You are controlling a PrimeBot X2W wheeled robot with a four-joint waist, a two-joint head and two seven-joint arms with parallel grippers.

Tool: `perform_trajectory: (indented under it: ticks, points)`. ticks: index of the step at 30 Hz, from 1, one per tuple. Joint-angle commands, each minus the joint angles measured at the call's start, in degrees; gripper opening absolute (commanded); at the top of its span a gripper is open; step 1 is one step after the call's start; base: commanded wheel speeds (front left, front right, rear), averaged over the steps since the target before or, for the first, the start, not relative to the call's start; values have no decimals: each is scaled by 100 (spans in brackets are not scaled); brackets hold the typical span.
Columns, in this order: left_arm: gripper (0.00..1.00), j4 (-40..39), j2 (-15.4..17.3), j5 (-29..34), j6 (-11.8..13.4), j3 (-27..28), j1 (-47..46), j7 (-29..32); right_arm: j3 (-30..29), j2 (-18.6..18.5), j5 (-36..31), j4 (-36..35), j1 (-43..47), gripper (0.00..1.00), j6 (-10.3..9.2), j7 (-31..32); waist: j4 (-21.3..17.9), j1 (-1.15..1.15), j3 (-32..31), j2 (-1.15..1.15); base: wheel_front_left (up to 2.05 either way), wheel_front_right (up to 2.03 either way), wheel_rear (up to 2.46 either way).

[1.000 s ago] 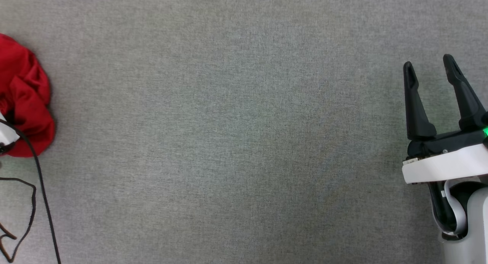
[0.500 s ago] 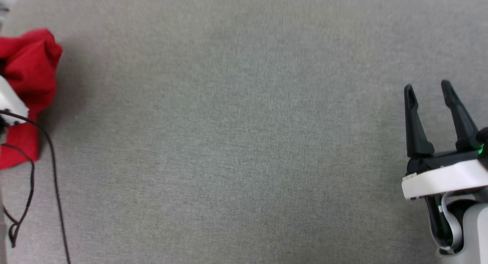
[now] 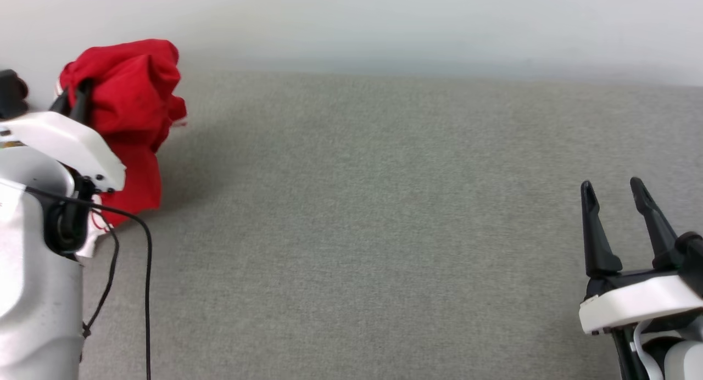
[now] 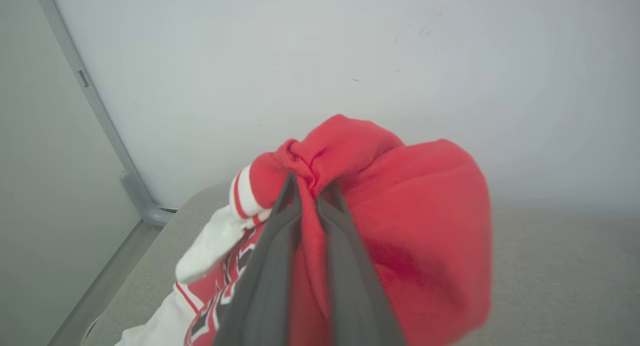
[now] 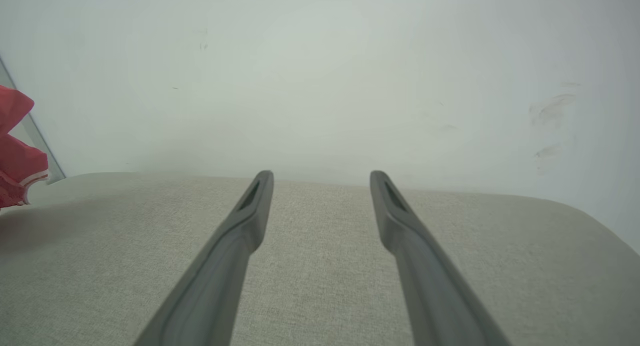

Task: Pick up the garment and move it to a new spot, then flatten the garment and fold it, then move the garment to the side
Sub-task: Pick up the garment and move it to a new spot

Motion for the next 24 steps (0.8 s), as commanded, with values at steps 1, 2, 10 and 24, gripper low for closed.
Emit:
perform_trajectory:
  ticks: [1,2,10,24]
  points:
    - [0,-95,-39,4,-43,-63,98,-84,18,25,-16,-48,130,100,-1,44,-194,1,-225,0,0,0,0]
    - [0,-144,-121,-38,-68,-103,180,-123,42,27,-23,-58,164,100,-1,53,-265,1,-284,0,0,0,0]
    - [0,-699,-650,-48,-140,-670,640,-287,-35,29,60,-240,434,100,-2,204,-704,1,-445,0,0,0,0]
    - [0,-654,-1607,-64,-296,-2214,1128,-722,63,29,142,-356,374,100,-2,248,-1505,1,-217,0,0,0,0]
